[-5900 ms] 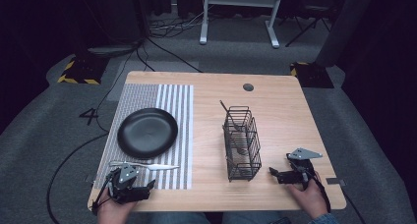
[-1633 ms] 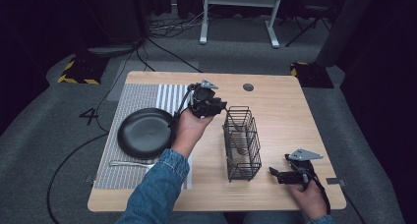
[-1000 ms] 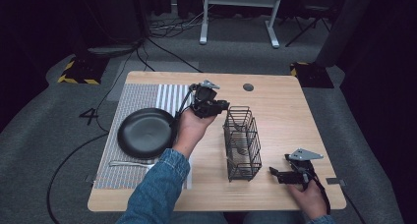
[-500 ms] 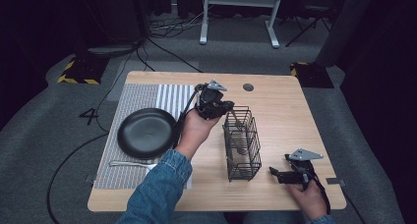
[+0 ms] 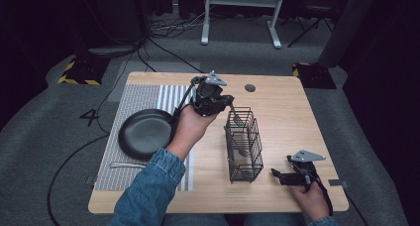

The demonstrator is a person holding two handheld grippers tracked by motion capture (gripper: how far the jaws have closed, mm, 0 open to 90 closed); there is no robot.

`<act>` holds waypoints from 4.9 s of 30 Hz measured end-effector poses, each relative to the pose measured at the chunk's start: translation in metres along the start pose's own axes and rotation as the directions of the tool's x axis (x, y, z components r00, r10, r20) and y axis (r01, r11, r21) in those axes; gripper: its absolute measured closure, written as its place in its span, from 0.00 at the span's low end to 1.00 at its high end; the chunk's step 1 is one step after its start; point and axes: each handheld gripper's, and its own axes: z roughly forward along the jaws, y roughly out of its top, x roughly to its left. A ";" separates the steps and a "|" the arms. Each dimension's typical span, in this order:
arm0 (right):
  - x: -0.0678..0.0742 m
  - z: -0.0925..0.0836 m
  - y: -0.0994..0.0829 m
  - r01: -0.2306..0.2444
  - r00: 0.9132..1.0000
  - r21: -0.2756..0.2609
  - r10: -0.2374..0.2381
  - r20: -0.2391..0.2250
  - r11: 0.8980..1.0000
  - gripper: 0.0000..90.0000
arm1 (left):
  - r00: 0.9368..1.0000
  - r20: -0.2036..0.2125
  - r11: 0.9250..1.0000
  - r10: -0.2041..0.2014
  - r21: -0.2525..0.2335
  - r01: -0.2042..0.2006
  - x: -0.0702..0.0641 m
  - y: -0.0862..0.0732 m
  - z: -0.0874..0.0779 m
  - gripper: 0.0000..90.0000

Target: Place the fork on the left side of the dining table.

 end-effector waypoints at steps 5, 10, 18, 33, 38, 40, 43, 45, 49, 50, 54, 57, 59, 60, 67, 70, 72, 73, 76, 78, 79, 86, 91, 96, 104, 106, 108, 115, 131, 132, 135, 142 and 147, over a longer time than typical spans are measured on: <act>0.001 0.000 0.000 0.001 1.000 -0.002 -0.001 0.005 1.000 0.15 | 1.000 -0.013 1.000 0.006 -0.005 -0.006 0.001 0.005 -0.016 0.96; 0.001 0.000 0.000 -0.001 1.000 -0.002 0.001 0.006 1.000 0.16 | 1.000 -0.017 1.000 0.011 -0.019 -0.011 0.001 0.010 -0.030 0.96; 0.001 0.000 0.000 -0.001 1.000 -0.002 0.001 0.006 1.000 0.16 | 1.000 -0.010 0.999 0.008 -0.050 -0.009 0.002 0.013 -0.043 0.96; 0.001 0.000 0.000 -0.004 1.000 -0.004 0.004 0.009 1.000 0.16 | 1.000 -0.023 0.995 -0.002 -0.099 0.000 0.013 0.024 -0.064 0.96; 0.001 -0.001 0.000 -0.003 1.000 -0.003 0.003 0.009 1.000 0.16 | 0.999 -0.042 0.994 -0.021 -0.109 0.017 0.027 0.023 -0.070 0.96; 0.001 0.000 0.000 -0.005 1.000 -0.004 0.005 0.009 1.000 0.16 | 0.999 -0.044 0.993 -0.027 -0.112 0.022 0.031 0.023 -0.071 0.96; 0.001 0.000 0.000 -0.002 1.000 -0.003 0.002 0.009 1.000 0.16 | 0.997 -0.062 0.992 -0.043 -0.124 0.035 0.042 0.020 -0.078 0.96; 0.001 -0.001 0.000 -0.003 1.000 -0.003 0.003 0.009 1.000 0.16 | 0.994 -0.079 0.988 -0.076 -0.137 0.065 0.058 0.016 -0.085 0.96; 0.001 0.000 0.000 -0.004 1.000 -0.003 0.004 0.010 1.000 0.16 | 0.989 -0.107 0.986 -0.105 -0.144 0.089 0.077 0.011 -0.091 0.96; 0.001 0.000 0.000 -0.004 1.000 -0.003 0.004 0.011 1.000 0.16 | 0.988 -0.110 0.985 -0.112 -0.147 0.095 0.082 0.010 -0.092 0.96; 0.001 0.000 0.000 -0.005 1.000 -0.003 0.005 0.012 1.000 0.16 | 0.980 -0.122 0.976 -0.159 -0.171 0.137 0.101 0.004 -0.098 0.96; 0.000 0.000 0.000 -0.005 1.000 -0.003 0.005 0.012 1.000 0.16 | 0.974 -0.135 0.971 -0.184 -0.178 0.158 0.113 0.000 -0.102 0.96; 0.000 0.000 0.000 -0.005 1.000 -0.003 0.005 0.012 1.000 0.16 | 0.970 -0.144 0.968 -0.196 -0.183 0.169 0.119 -0.003 -0.106 0.96; 0.000 0.000 0.000 -0.005 1.000 -0.003 0.005 0.012 1.000 0.16 | 0.967 -0.149 0.966 -0.206 -0.188 0.177 0.122 -0.004 -0.107 0.96; 0.000 0.000 0.000 -0.005 1.000 -0.003 0.005 0.012 1.000 0.16 | 0.947 -0.204 0.959 -0.248 -0.189 0.210 0.145 -0.011 -0.113 0.96; 0.001 0.000 0.000 -0.007 1.000 -0.004 0.007 0.013 1.000 0.16 | 0.938 -0.207 0.950 -0.280 -0.199 0.239 0.155 -0.012 -0.115 0.96; 0.001 0.000 0.000 -0.007 1.000 -0.004 0.007 0.012 1.000 0.16 | 0.933 -0.225 0.951 -0.282 -0.193 0.241 0.161 -0.012 -0.115 0.96; 0.001 0.000 0.000 -0.007 1.000 -0.004 0.007 0.012 1.000 0.16 | 0.931 -0.230 0.951 -0.283 -0.190 0.242 0.163 -0.012 -0.114 0.96; 0.001 0.000 0.000 -0.007 1.000 -0.004 0.007 0.013 1.000 0.16 | 0.929 -0.248 0.957 -0.274 -0.169 0.237 0.167 -0.013 -0.110 0.96; 0.001 0.000 0.000 -0.007 1.000 -0.004 0.007 0.012 1.000 0.16 | 0.924 -0.263 0.958 -0.276 -0.159 0.241 0.172 -0.016 -0.106 0.96; 0.001 0.000 0.000 -0.007 1.000 -0.004 0.007 0.012 1.000 0.16 | 0.921 -0.262 0.955 -0.287 -0.153 0.254 0.175 -0.019 -0.103 0.96; 0.000 0.000 0.000 -0.005 1.000 -0.005 0.005 0.012 1.000 0.16 | 0.905 -0.275 0.945 -0.325 -0.137 0.297 0.190 -0.029 -0.094 0.96; 0.000 0.000 0.000 -0.005 1.000 -0.005 0.005 0.012 1.000 0.16 | 0.899 -0.292 0.945 -0.328 -0.114 0.307 0.194 -0.033 -0.086 0.96; 0.001 0.000 0.000 -0.007 1.000 -0.004 0.007 0.012 1.000 0.16 | 0.898 -0.293 0.944 -0.329 -0.072 0.323 0.197 -0.042 -0.072 0.96; 0.001 0.000 0.000 -0.007 1.000 -0.004 0.007 0.012 1.000 0.16 | 0.893 -0.300 0.939 -0.335 -0.025 0.344 0.199 -0.054 -0.057 0.96; 0.001 0.000 0.000 -0.007 1.000 -0.003 0.007 0.012 1.000 0.16 | 0.892 -0.304 0.938 -0.335 -0.020 0.346 0.199 -0.056 -0.054 0.96; 0.001 0.000 0.000 -0.007 1.000 -0.003 0.007 0.012 1.000 0.16 | 0.890 -0.303 0.936 -0.341 -0.015 0.353 0.200 -0.058 -0.052 0.96; 0.000 0.000 0.000 -0.005 1.000 -0.003 0.005 0.012 1.000 0.16 | 0.879 -0.321 0.925 -0.353 0.020 0.379 0.200 -0.065 -0.044 0.96; 0.000 0.000 0.000 -0.005 1.000 -0.003 0.005 0.012 1.000 0.16 | 0.864 -0.325 0.907 -0.384 0.045 0.419 0.204 -0.070 -0.035 0.96; 0.000 0.000 0.000 -0.005 1.000 -0.003 0.005 0.012 1.000 0.16 | 0.865 -0.322 0.906 -0.385 0.048 0.421 0.204 -0.070 -0.035 0.96; 0.000 0.000 0.000 -0.005 1.000 -0.003 0.005 0.012 1.000 0.16 | 0.859 -0.322 0.898 -0.399 0.052 0.437 0.208 -0.072 -0.037 0.95; 0.000 0.000 0.000 -0.006 1.000 -0.003 0.006 0.012 1.000 0.17 | 0.840 -0.337 0.884 -0.425 0.047 0.466 0.219 -0.078 -0.039 0.84; 0.000 0.000 0.000 -0.009 1.000 -0.002 0.009 0.017 1.000 0.16 | 0.817 -0.340 0.864 -0.466 0.024 0.503 0.230 -0.086 -0.041 0.74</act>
